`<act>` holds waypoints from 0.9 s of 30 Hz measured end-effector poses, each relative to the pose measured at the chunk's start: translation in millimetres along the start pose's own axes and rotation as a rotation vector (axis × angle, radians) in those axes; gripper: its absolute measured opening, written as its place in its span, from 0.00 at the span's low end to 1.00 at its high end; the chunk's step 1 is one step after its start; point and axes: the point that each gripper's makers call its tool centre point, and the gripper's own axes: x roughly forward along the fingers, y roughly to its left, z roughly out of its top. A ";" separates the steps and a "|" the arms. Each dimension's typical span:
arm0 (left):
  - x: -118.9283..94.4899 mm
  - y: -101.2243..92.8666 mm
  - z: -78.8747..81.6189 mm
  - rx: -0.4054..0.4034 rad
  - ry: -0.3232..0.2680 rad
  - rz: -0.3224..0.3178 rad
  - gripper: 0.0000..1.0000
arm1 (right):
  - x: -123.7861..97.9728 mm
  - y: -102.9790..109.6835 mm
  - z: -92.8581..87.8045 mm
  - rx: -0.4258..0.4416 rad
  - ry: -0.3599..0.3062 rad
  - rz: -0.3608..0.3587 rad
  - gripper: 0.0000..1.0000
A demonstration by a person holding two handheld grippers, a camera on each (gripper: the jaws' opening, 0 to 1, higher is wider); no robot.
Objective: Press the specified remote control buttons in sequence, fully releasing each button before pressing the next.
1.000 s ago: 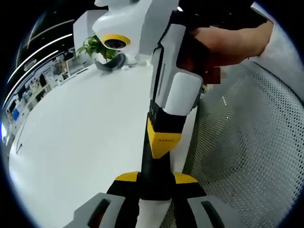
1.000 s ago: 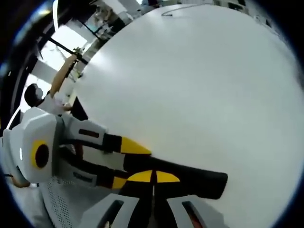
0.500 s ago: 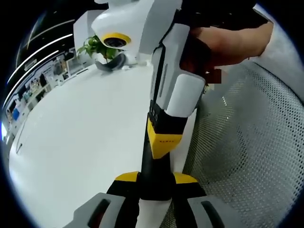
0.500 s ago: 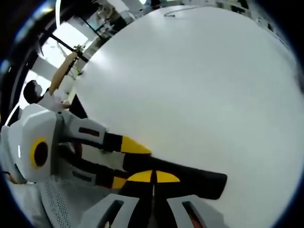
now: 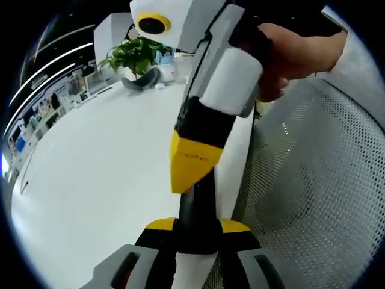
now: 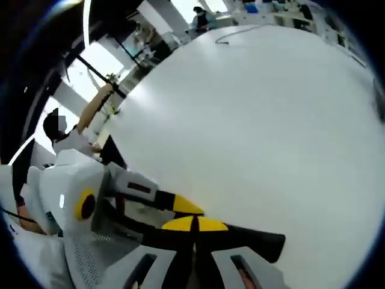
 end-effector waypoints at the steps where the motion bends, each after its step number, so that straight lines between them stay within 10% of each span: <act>1: 0.0 0.0 0.1 0.000 0.000 0.000 0.25 | -5.8 -1.9 3.5 0.017 -0.028 -0.003 0.00; 13: 0.5 0.1 0.4 -0.002 -0.002 0.001 0.25 | -75.8 -13.7 45.4 -0.026 -0.426 -0.103 0.02; 27: 0.8 -0.1 1.1 -0.006 -0.004 0.004 0.25 | -158.2 -18.8 65.1 -0.128 -0.805 -0.266 0.65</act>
